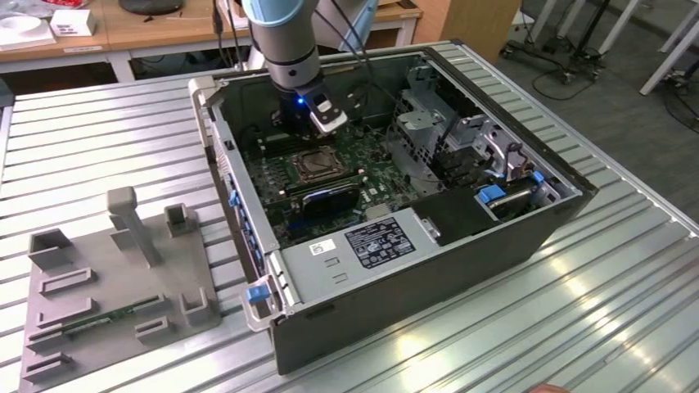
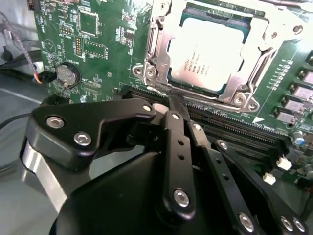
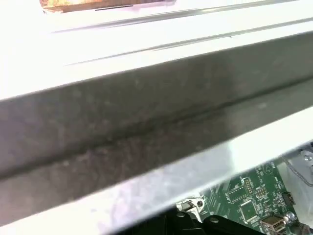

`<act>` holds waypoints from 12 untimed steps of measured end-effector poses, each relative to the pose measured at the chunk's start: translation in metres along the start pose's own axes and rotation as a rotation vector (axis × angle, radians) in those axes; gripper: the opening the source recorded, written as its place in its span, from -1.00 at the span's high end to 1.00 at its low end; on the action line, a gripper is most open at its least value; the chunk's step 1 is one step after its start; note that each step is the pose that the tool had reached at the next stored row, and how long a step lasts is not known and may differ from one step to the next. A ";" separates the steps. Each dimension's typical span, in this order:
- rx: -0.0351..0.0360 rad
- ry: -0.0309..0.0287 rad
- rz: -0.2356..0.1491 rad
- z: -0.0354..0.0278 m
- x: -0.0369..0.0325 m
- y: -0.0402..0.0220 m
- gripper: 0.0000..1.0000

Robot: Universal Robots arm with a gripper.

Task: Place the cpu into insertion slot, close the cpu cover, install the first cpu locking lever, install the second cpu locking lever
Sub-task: 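Install the first cpu locking lever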

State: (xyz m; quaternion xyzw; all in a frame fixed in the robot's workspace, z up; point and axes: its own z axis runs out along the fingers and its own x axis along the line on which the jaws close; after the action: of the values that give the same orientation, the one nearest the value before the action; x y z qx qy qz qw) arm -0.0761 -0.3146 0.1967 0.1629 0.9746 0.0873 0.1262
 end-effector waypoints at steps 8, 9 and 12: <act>0.0003 0.0011 0.000 -0.0064 -0.0017 0.0016 0.80; 0.0003 0.0012 0.000 -0.0064 -0.0017 0.0015 0.80; 0.0005 0.0014 0.000 -0.0065 -0.0017 0.0015 0.80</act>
State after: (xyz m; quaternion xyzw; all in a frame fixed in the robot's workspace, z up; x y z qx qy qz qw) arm -0.0759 -0.3146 0.2036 0.1630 0.9747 0.0872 0.1255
